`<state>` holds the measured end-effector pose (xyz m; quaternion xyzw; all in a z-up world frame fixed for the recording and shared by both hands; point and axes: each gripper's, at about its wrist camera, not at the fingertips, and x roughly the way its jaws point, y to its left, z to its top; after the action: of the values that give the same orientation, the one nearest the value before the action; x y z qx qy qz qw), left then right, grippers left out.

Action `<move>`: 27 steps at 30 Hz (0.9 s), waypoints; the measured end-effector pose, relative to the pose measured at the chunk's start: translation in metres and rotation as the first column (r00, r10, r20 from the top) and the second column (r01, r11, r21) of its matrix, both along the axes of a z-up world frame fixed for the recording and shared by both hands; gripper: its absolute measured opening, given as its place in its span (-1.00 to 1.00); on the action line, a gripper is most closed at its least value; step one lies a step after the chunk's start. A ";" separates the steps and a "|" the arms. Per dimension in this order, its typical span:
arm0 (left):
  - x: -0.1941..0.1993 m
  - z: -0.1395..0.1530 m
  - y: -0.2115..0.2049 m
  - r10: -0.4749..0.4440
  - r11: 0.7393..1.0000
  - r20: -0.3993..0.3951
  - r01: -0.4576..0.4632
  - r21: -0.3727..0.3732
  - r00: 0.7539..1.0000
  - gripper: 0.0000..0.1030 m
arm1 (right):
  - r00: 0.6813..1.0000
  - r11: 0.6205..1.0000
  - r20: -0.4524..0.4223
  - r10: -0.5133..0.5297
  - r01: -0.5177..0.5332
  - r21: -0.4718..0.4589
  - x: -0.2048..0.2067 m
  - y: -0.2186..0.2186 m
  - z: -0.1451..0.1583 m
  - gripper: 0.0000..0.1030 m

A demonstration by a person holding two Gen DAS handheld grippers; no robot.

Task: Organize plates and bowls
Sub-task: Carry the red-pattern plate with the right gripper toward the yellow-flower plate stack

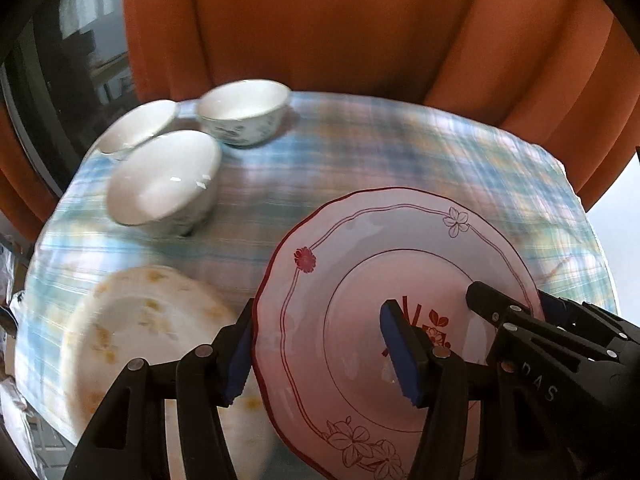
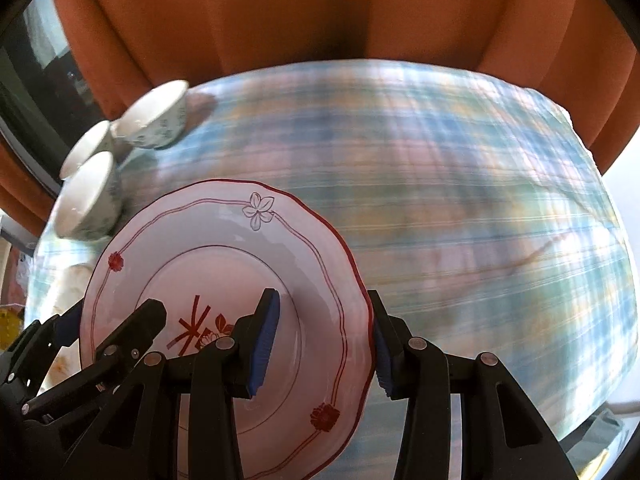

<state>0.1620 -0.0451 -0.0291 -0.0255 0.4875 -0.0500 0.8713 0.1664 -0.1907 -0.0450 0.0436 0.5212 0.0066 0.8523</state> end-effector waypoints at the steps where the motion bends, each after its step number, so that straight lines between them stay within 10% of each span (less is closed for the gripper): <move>1: -0.002 0.003 0.008 0.002 1.000 0.008 -0.002 0.000 1.000 0.16 | 1.000 1.000 0.005 0.002 -0.002 0.001 -0.002 0.009 0.003 -0.08; 27: -0.041 -0.022 0.145 0.083 0.997 -0.012 -0.083 0.003 0.996 0.15 | 0.995 0.996 -0.059 0.085 -0.086 -0.020 -0.024 0.161 -0.026 -0.09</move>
<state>0.1213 0.1001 -0.0511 -0.0449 0.4912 -0.0130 0.8698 0.1427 -0.0302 -0.0712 0.0120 0.5473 0.0359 0.8361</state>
